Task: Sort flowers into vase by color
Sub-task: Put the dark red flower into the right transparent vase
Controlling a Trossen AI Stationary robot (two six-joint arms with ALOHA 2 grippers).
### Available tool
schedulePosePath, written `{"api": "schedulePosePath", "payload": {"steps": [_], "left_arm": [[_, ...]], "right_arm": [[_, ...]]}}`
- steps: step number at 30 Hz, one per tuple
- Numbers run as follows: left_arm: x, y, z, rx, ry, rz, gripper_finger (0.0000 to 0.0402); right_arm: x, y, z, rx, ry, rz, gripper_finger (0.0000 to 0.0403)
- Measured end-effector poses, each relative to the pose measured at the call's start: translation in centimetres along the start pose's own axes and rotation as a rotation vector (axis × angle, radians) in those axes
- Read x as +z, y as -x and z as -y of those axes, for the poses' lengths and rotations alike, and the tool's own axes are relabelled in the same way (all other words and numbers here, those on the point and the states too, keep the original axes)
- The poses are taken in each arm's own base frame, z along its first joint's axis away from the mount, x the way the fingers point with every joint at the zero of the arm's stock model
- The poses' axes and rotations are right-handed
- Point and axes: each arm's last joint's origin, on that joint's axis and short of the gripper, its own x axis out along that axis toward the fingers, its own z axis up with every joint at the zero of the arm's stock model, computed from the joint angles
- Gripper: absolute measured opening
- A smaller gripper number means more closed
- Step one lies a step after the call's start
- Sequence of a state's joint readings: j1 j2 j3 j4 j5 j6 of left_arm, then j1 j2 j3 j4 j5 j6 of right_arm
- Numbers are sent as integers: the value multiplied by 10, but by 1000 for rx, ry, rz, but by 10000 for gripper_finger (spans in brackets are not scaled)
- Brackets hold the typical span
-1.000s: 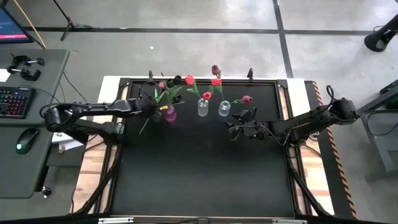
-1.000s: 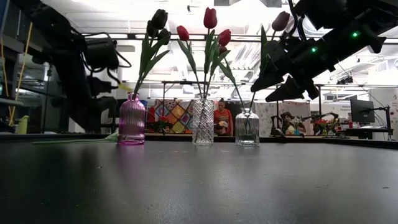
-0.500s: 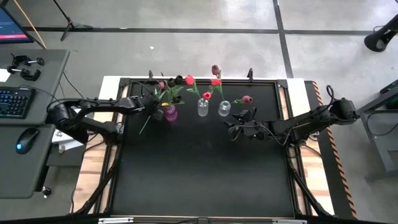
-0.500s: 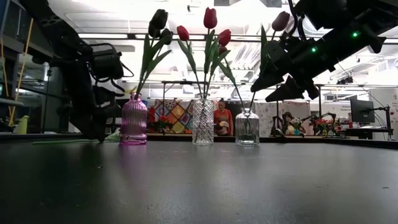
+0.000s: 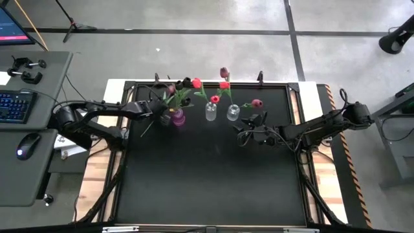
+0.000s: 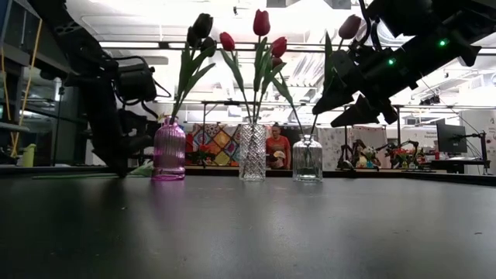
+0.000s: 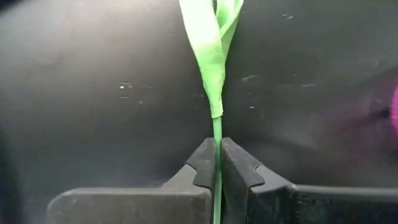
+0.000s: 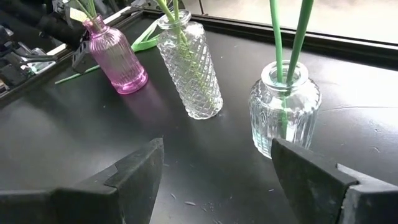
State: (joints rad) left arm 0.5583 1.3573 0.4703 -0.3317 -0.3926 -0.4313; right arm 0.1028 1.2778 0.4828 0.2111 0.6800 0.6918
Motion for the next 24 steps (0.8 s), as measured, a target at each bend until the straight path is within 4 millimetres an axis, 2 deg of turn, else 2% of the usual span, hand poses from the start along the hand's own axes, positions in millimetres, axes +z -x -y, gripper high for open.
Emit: {"api": "schedulePosePath", "payload": {"steps": [4, 10, 17, 24], "left_arm": [[-3, 8, -3, 70, -16, 43, 1], [2, 35, -10, 119, 50, 203, 1], [6, 82, -21, 70, 168, 493, 0], [11, 140, -31, -106, 235, 830, 0]], "right_arm": [[0, 0, 0, 0, 2, -2, 286], [0, 0, 0, 0, 6, -4, 286], [0, 0, 0, 0, 3, -4, 286], [0, 0, 0, 0, 2, -4, 286]]}}
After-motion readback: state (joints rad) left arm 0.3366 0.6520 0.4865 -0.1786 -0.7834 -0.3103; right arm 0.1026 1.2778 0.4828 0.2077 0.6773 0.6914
